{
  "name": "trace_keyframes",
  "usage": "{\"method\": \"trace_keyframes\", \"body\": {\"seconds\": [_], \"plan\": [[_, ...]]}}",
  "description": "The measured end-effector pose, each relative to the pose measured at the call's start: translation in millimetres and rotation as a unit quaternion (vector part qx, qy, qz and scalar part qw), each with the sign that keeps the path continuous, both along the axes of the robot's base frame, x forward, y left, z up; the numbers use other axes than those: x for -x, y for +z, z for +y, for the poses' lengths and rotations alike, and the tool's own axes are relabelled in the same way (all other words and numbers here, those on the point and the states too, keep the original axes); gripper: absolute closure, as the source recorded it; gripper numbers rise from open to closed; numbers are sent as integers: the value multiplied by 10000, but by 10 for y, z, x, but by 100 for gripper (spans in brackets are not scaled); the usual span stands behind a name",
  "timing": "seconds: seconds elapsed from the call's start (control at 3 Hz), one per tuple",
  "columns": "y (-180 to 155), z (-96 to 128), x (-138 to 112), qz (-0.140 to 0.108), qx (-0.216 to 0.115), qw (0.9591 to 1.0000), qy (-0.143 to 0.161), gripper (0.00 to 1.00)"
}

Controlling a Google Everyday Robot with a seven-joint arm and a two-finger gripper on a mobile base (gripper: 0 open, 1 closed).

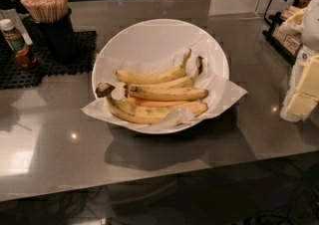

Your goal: Pick banana from white bowl

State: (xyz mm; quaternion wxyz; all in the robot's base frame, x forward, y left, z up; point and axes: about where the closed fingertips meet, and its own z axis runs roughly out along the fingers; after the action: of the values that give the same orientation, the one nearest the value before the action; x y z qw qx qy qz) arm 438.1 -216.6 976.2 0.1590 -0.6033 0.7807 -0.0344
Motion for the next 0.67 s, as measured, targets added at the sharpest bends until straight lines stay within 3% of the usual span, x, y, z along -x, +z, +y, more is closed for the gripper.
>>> {"method": "trace_keyframes", "body": {"seconds": [0.33, 0.67], "plan": [[0, 0, 0, 0, 0, 10000, 0, 0], [0, 0, 0, 0, 0, 10000, 0, 19]]}}
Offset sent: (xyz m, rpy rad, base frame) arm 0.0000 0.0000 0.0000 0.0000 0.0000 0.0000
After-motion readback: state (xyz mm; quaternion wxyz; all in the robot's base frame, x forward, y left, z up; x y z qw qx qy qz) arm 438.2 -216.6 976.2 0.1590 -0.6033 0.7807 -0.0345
